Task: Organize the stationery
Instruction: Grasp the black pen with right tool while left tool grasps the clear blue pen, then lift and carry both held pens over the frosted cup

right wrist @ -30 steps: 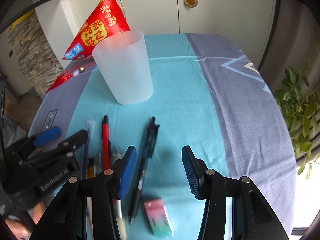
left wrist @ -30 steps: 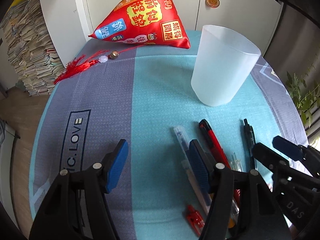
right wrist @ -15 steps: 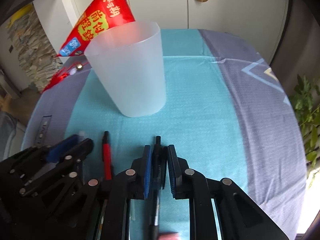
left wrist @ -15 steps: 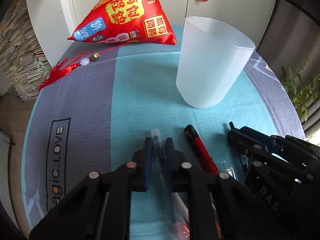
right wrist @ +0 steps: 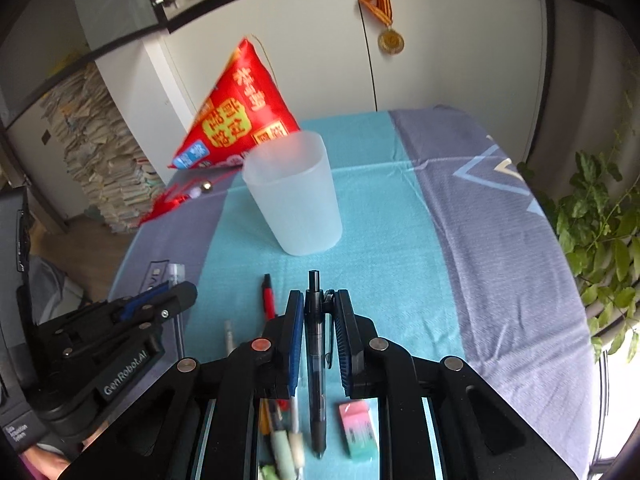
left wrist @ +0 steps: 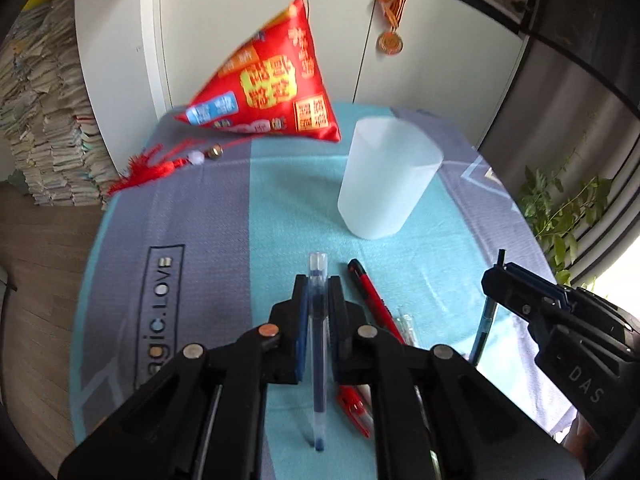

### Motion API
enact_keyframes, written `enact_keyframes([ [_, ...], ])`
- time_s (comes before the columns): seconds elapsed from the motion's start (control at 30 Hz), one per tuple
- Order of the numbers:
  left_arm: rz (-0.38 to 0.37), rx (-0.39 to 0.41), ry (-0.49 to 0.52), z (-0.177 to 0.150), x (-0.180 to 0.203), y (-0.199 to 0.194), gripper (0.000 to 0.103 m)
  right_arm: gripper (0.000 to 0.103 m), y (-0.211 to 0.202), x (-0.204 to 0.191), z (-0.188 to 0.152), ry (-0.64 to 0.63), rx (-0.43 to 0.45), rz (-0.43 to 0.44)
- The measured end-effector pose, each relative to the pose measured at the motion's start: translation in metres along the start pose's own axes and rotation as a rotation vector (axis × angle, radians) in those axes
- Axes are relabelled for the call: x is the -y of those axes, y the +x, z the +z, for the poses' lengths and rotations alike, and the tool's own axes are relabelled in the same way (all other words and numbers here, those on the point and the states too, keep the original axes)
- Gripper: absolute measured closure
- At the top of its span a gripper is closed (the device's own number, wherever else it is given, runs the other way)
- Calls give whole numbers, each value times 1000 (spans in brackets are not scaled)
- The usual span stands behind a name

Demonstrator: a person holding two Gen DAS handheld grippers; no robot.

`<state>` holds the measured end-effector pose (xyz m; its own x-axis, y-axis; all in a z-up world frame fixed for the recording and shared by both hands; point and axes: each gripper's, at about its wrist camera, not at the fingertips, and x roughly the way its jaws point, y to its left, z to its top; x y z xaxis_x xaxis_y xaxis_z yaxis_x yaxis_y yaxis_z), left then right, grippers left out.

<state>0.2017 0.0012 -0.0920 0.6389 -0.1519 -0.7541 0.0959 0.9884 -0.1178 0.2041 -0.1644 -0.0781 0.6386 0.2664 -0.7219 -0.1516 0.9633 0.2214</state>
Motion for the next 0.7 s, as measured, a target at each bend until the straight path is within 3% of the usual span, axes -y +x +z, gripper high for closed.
enact_keyframes([
  [0.33,7,116,37,6,6,-55,96,86,-56,-24,-7,-48,110,-1],
  [0.7,0,178,100,50,22,-74,96,86,-71,-21,10,-43,172,-31],
])
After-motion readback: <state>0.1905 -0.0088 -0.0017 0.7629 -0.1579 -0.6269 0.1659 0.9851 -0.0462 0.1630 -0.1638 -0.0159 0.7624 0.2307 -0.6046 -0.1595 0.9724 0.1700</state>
